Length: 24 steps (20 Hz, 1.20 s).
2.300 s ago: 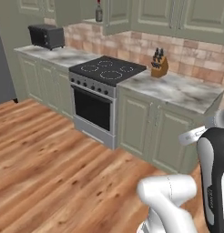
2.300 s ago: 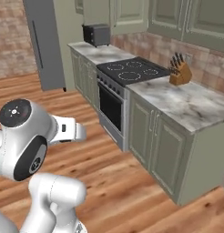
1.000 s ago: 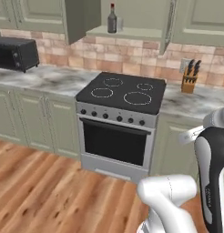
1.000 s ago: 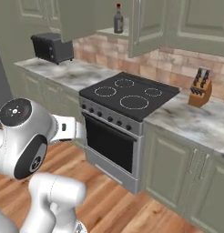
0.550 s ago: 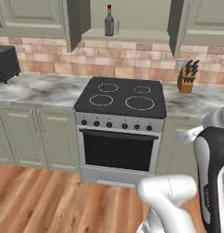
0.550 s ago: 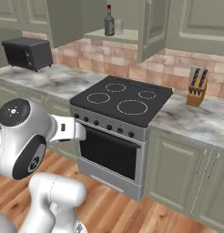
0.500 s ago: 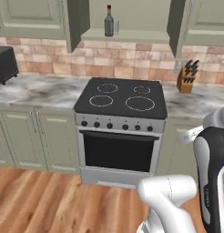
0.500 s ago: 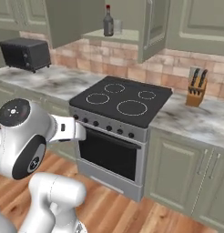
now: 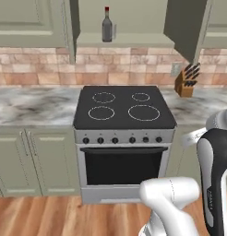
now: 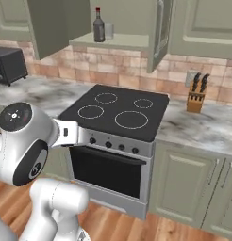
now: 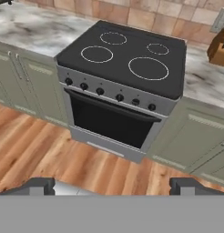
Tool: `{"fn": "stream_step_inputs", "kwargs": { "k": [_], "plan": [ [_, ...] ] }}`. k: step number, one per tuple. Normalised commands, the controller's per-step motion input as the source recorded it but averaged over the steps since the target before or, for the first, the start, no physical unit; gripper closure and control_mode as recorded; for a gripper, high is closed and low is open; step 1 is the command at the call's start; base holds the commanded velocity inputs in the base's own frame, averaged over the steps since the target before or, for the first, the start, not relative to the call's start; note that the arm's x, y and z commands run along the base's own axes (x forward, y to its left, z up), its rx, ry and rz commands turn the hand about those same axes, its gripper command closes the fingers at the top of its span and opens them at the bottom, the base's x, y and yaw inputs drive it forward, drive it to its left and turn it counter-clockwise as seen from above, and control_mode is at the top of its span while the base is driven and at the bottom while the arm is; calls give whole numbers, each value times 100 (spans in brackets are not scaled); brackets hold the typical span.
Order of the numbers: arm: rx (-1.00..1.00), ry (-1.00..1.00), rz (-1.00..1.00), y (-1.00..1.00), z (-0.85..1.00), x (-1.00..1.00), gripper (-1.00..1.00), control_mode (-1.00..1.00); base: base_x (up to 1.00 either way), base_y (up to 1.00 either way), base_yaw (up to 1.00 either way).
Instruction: There is a bowl on the dining counter. Grab a lemon wedge from the fridge and place it in the bowl. Then get the liquor bottle and glass cup from the cabinet and place them next to the bowl.
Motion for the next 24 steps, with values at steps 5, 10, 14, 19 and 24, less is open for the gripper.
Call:
{"fn": "stream_step_inputs", "kwargs": {
  "k": [5, 10, 14, 19, 24],
  "plan": [
    [0, 0, 0, 0, 0, 0, -100, 100, 65, 39, -31],
    [0, 0, 0, 0, 0, 0, -100, 100, 63, 25, -29],
    [0, 0, 0, 0, 0, 0, -100, 100, 63, 36, -31],
    [0, 0, 0, 0, 0, 0, -100, 100, 43, 53, -24],
    [0, 0, 0, 0, 0, 0, -100, 100, 63, 45, -15]
  ]
}}
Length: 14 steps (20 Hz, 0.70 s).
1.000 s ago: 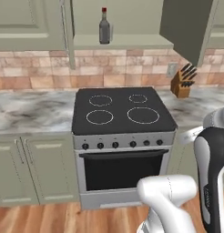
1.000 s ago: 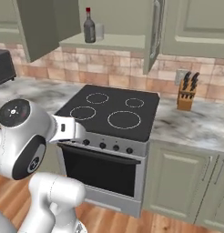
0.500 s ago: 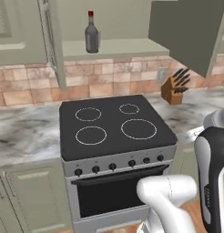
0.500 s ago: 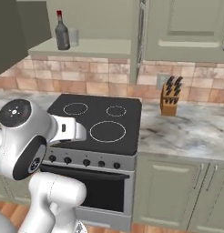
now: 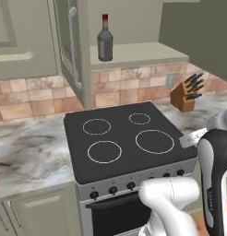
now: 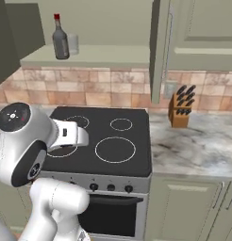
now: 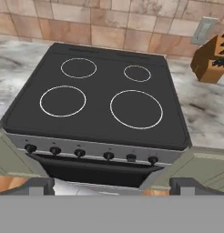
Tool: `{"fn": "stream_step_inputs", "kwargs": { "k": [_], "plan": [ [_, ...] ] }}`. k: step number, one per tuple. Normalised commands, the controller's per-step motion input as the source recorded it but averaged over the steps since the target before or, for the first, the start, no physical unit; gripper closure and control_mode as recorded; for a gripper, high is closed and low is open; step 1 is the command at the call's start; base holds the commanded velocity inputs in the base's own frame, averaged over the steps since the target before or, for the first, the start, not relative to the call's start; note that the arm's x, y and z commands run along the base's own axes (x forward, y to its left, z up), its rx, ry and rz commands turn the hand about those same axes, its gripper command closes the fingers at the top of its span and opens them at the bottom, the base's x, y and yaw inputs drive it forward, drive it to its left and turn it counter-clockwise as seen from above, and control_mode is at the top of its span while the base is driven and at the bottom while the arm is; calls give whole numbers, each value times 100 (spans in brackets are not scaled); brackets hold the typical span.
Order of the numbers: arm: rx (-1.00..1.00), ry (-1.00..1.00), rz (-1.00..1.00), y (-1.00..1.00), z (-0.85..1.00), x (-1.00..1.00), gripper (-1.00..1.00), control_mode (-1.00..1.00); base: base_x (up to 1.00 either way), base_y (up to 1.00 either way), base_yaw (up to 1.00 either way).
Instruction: There is a bowl on the dining counter. Grab a lemon wedge from the fridge and place it in the bowl. Then get the liquor bottle and glass cup from the cabinet and place them next to the bowl.
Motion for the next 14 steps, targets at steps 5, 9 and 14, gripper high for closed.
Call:
{"fn": "stream_step_inputs", "kwargs": {
  "k": [5, 9, 14],
  "plan": [
    [0, 0, 0, 0, 0, 0, -100, 100, 79, 35, -6],
    [0, 0, 0, 0, 0, 0, -100, 100, 79, 30, 0],
    [0, -25, 10, 10, 15, 43, -100, -100, 15, 5, 0]
  ]
}}
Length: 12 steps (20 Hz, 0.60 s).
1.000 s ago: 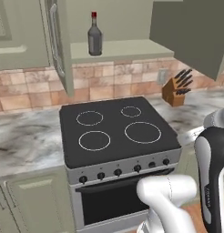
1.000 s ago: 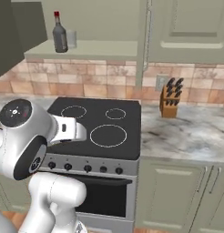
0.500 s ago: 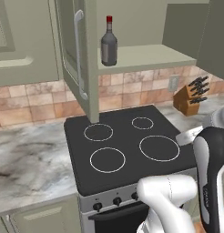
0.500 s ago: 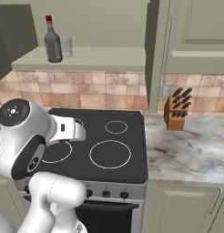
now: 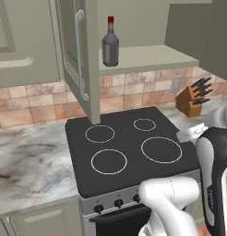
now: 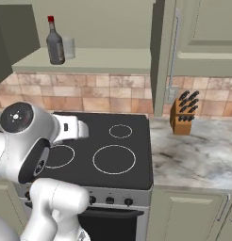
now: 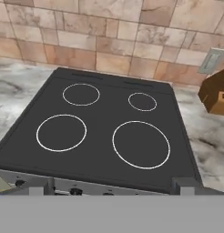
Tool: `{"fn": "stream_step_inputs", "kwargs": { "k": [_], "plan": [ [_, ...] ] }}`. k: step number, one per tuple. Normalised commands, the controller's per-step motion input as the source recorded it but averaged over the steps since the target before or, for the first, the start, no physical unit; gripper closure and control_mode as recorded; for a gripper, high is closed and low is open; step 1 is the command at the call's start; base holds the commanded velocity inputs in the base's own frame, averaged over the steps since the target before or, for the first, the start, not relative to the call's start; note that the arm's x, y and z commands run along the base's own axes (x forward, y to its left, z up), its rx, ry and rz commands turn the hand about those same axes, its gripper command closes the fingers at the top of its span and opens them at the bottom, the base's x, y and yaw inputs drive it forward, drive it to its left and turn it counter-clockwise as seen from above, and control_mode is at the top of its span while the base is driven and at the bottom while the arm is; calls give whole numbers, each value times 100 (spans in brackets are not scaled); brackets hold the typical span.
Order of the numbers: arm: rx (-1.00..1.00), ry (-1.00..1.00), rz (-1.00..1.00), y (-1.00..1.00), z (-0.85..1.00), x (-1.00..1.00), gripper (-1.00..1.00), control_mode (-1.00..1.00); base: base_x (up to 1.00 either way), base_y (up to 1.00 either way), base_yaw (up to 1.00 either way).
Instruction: There is a bowl on the dining counter. Grab a lemon wedge from the fridge and place it in the bowl. Then get the liquor bottle and glass cup from the cabinet and place them next to the bowl.
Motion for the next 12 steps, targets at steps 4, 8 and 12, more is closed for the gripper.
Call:
{"fn": "stream_step_inputs", "kwargs": {
  "k": [4, 8, 12],
  "plan": [
    [0, -33, 20, 12, 49, 26, -100, -100, 0, 0, 0],
    [0, -29, 11, 30, 73, 4, -100, -100, 0, 0, 0],
    [0, -18, 0, 44, 71, 0, -100, -100, 0, 0, 0]
  ]
}}
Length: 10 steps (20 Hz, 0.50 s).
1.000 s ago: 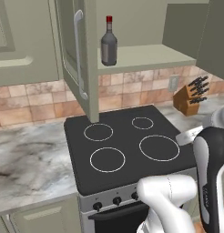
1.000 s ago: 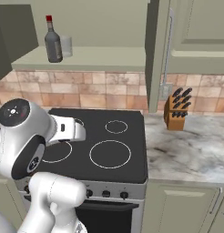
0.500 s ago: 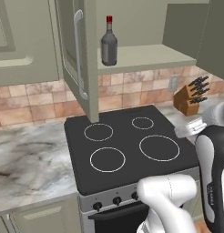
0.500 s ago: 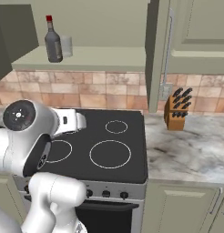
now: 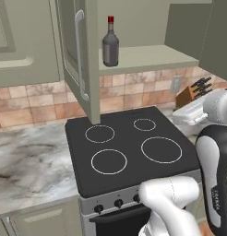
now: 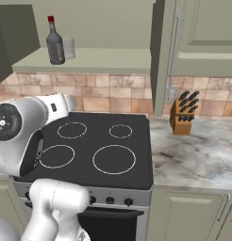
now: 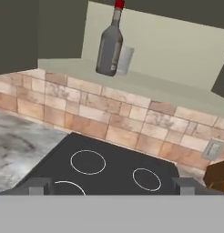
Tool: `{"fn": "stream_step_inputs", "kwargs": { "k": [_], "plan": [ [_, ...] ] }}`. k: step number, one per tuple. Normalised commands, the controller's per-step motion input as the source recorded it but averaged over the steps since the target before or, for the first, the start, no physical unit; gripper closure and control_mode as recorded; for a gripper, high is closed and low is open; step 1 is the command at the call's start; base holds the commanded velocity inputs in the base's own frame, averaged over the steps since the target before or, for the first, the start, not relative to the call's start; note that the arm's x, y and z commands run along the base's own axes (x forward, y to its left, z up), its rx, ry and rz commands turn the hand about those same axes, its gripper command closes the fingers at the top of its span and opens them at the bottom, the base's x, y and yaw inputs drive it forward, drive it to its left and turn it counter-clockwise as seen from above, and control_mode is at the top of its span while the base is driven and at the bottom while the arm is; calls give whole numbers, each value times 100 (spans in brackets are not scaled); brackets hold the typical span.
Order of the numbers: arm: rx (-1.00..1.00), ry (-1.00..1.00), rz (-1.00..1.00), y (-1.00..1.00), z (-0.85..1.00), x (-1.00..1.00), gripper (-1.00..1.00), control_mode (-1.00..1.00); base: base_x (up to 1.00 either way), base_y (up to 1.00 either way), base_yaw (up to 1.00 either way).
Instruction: There is a bowl on the dining counter. Grab a lemon wedge from the fridge and place it in the bowl. Then get the liquor bottle and glass cup from the cabinet and place them next to the bowl.
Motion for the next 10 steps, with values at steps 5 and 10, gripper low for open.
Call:
{"fn": "stream_step_inputs", "kwargs": {
  "k": [5, 10],
  "plan": [
    [3, -6, -4, 61, 84, 3, -100, -100, 0, 0, 0],
    [10, -1, -9, 48, 71, 30, -100, -100, 0, 0, 0]
  ]
}}
